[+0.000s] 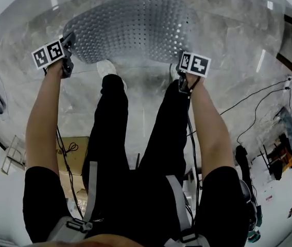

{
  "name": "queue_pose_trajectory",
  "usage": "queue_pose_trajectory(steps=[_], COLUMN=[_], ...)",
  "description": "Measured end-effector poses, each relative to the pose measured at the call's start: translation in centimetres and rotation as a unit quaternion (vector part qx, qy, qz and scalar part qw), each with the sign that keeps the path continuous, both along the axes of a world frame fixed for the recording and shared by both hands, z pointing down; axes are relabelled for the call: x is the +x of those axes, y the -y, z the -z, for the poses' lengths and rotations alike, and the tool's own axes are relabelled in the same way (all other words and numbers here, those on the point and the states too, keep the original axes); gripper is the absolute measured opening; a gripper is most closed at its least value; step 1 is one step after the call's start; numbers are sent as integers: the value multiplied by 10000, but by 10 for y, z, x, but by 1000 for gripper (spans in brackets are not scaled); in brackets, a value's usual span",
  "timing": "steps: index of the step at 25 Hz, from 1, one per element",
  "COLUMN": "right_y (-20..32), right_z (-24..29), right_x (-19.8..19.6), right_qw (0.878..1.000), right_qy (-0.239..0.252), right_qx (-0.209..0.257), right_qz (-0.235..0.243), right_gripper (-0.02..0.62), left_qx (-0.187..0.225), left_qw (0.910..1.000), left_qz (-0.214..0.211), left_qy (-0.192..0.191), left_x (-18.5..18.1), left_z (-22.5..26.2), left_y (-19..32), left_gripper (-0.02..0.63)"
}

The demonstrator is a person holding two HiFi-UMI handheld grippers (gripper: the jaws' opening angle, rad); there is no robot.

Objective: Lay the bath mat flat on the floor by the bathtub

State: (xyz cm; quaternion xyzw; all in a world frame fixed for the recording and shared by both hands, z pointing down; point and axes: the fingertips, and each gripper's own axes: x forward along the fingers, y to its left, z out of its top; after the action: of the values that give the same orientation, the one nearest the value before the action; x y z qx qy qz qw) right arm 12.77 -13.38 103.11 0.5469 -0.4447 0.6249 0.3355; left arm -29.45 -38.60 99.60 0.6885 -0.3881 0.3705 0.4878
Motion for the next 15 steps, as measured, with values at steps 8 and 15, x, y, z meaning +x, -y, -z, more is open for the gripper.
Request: queue_pose_trajectory(steps=[8,15], right_y=[35,51], right_z=[-48,-85], right_x=[-20,-27], right_qw=[9993,9995], right_qy=[-58,-205], right_qx=[248,79], right_qz=[258,219], right_gripper=[37,37], left_qx=[-134,-144], left_qw=[9998,9980], left_qz=[74,-43], left_qy=[151,609], left_x=[-4,-41], left_z=[-74,-110], left_y=[16,34], left_gripper=[40,40])
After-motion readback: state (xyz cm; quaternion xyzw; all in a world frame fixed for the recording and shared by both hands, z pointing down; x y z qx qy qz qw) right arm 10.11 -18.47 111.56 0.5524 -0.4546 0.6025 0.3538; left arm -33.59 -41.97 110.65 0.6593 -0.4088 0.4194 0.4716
